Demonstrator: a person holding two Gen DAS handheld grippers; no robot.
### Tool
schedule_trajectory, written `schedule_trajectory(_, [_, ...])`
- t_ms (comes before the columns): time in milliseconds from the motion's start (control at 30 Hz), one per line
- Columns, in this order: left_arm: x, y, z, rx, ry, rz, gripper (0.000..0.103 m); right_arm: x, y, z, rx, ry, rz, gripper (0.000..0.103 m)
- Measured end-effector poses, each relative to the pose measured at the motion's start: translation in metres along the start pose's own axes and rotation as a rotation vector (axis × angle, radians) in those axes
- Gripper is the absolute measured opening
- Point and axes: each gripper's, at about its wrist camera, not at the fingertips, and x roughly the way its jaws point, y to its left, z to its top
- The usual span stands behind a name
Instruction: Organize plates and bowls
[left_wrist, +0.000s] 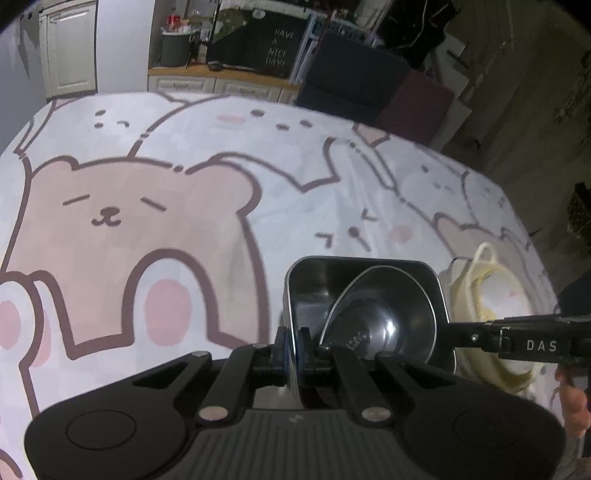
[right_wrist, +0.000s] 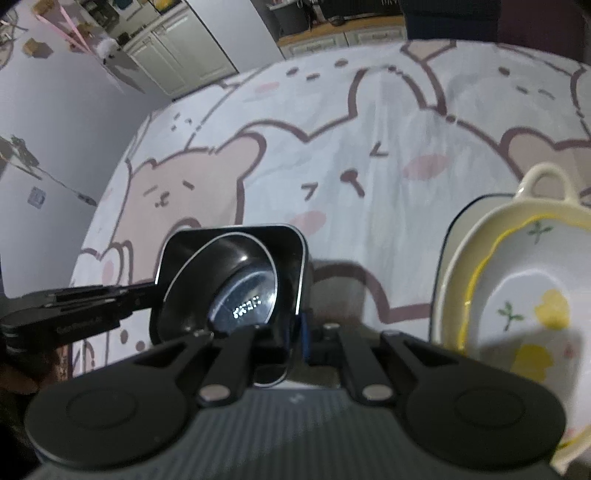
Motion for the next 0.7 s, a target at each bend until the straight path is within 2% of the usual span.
schedule_trajectory(333, [-0.025,-0.057,0.002,0.002,-0.076,-0.023,0.004,-0.071,-0.028,-0.003,0.028,-0.121,0.048,0.008])
schedule_trajectory(700, [-0.012,-0.13,0.004,0.064,-0.063,-0.072,0.005,-0.13,-0.08,-0.022,0.055,-0.185,-0.01,0.008])
